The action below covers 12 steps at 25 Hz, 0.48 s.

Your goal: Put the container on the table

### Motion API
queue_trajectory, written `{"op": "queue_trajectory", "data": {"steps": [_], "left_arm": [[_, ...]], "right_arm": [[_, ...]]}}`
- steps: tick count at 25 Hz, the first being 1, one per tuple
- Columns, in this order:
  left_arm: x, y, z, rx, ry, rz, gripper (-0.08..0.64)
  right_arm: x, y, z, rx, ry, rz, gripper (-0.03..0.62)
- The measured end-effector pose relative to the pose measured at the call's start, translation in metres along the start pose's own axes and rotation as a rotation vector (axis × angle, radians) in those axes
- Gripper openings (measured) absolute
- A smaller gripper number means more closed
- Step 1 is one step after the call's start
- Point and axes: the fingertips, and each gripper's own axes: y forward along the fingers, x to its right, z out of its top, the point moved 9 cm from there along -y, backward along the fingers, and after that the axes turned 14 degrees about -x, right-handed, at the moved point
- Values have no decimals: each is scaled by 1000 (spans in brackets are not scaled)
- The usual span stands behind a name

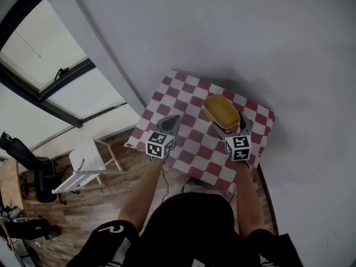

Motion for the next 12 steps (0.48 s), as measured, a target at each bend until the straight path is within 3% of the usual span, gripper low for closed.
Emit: {"op": "queue_trajectory", "data": {"steps": [12], "left_arm": [[-29,29,-2,-28,-7,-7,25]], "right_arm": [[4,38,-6,-45,2,3,543]]}}
